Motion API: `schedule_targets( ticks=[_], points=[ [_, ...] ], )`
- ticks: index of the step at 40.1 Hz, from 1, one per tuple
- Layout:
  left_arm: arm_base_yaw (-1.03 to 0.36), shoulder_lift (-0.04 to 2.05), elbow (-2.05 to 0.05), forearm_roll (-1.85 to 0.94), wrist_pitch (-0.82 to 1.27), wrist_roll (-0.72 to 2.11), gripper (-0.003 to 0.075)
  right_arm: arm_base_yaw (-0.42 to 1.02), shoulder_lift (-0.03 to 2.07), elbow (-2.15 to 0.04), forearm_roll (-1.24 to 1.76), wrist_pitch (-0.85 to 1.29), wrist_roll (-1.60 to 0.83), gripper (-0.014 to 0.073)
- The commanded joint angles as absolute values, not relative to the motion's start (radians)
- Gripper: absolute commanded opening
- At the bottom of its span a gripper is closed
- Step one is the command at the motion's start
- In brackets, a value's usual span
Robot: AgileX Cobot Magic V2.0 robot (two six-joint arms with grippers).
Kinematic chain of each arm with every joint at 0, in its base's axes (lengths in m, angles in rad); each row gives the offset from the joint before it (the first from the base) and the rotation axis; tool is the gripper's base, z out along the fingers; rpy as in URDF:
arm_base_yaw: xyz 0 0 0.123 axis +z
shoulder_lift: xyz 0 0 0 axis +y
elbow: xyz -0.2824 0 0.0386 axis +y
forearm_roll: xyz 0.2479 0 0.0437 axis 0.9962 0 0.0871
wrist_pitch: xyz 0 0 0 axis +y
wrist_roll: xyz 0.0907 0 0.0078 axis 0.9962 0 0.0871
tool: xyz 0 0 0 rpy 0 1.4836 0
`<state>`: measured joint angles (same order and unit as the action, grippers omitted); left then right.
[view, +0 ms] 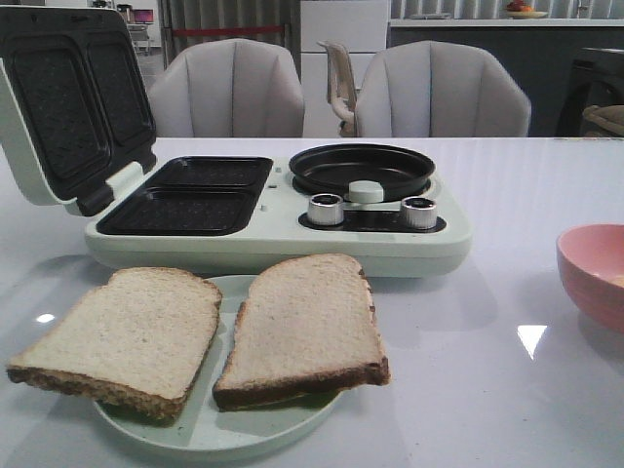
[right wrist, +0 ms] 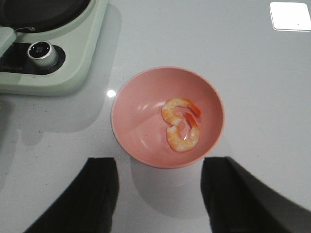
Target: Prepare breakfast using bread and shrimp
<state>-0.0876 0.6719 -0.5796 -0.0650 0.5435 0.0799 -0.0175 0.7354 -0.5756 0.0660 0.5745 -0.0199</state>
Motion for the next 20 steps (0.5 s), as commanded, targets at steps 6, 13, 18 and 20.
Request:
schedule_targets(
  ticks=[6, 13, 18, 20],
  points=[
    [-0.215, 0.678, -0.614, -0.076, 0.484, 0.229, 0.0580, -0.020, 0.734, -0.603, 0.063, 0.513, -0.023, 0.0497],
    [-0.397, 0.723, -0.602, -0.021, 0.524, 0.331, 0.0580, -0.020, 0.734, -0.603, 0.063, 0.513, -0.023, 0.0497],
    [-0.543, 0.783, -0.565, 0.065, 0.524, 0.331, 0.0580, -0.020, 0.734, -0.603, 0.063, 0.513, -0.023, 0.0497],
    [-0.604, 0.812, -0.556, 0.123, 0.526, 0.331, 0.0580, -0.020, 0.734, -0.603, 0.063, 0.513, -0.023, 0.0497]
  ],
)
